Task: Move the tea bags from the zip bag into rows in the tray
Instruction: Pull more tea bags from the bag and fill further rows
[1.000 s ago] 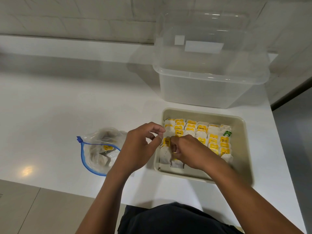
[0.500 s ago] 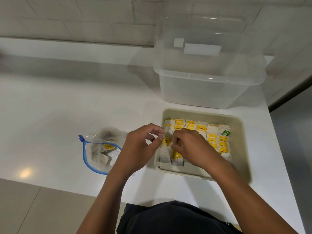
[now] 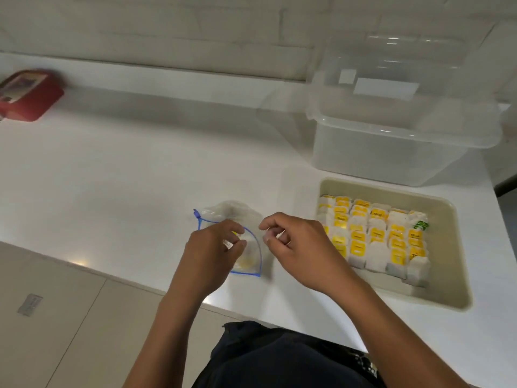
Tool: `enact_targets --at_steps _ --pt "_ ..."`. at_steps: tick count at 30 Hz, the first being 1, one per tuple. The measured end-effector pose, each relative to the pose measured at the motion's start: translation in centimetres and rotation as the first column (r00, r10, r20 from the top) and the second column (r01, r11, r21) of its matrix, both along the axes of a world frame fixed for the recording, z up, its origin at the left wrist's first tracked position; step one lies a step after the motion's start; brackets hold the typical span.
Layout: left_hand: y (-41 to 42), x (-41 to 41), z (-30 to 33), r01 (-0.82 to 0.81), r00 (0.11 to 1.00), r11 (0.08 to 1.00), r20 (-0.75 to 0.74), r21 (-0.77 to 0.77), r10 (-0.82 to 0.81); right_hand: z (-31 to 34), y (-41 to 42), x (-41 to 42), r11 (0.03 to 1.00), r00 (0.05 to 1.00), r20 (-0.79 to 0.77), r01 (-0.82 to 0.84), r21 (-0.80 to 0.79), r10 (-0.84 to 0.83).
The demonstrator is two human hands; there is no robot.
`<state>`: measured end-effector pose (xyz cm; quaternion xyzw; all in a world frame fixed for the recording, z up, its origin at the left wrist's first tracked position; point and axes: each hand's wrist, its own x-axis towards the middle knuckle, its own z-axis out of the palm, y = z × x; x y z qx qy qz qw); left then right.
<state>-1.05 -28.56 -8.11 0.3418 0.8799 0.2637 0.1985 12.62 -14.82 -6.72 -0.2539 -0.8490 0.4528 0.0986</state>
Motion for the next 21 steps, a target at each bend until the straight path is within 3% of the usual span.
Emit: enact_targets --at_steps 3,7,11,15,21 --pt "-1.5 -1.2 -1.3 -0.030 1.000 0.999 -0.008 -0.012 0.030 -1.6 -2.4 -2.6 0.999 0.998 0.058 -0.028 -0.020 0.029" --pt "-2.1 -2.4 -3.2 0.022 0.995 0.999 -0.094 0.039 -0.018 -4.0 -4.2 -5.2 0.995 0.982 0.179 -0.070 0.070 0.057" --pt "-1.7 -3.2 -4.9 0.118 0.943 0.993 -0.309 -0.028 -0.121 -6.5 -5.2 -7.3 0.972 0.946 0.310 -0.153 0.179 0.091" --pt "-2.3 -4.1 -4.7 -0.024 0.912 0.990 -0.402 0.137 0.077 -7.8 -6.5 -8.7 0.955 0.905 0.424 -0.163 0.247 0.045" --pt "-2.1 -5.5 -7.0 -0.222 0.970 0.961 -0.062 0.167 0.234 -7.7 -6.0 -10.5 0.961 0.920 0.379 -0.012 0.275 -0.097"
